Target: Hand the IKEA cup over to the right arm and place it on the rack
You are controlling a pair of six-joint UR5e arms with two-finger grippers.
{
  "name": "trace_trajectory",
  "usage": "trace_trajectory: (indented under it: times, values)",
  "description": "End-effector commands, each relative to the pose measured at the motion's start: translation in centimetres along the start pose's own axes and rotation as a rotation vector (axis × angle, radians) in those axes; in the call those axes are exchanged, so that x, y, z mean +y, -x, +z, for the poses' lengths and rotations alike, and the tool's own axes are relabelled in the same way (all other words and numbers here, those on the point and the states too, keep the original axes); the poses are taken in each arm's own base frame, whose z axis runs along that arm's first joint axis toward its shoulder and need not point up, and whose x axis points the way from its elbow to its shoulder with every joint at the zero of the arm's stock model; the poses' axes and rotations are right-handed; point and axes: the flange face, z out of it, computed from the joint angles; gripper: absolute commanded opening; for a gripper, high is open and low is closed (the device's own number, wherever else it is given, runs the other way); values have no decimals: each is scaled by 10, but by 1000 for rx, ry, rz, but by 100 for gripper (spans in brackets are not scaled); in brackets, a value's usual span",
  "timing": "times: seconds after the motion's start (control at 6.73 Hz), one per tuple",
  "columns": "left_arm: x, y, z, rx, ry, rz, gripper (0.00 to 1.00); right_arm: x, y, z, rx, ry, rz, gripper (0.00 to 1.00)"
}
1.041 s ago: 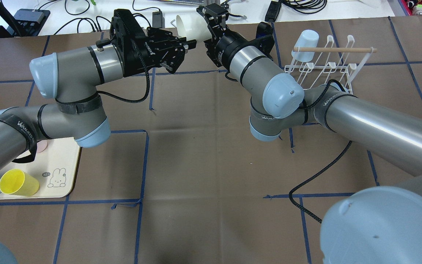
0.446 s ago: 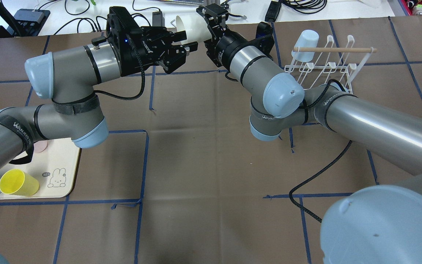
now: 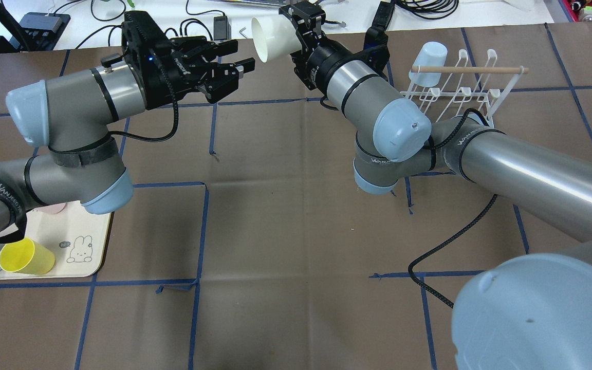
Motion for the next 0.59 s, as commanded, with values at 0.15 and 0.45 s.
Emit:
trace_trajectory:
  times: [0.15, 0.45]
  values:
    - [9, 28, -41, -117, 16, -45, 95, -58, 18, -12, -19, -96, -192, 27]
    - [7, 41, -45, -232, 119, -236, 99, -109, 41, -35, -21, -194, -457, 17]
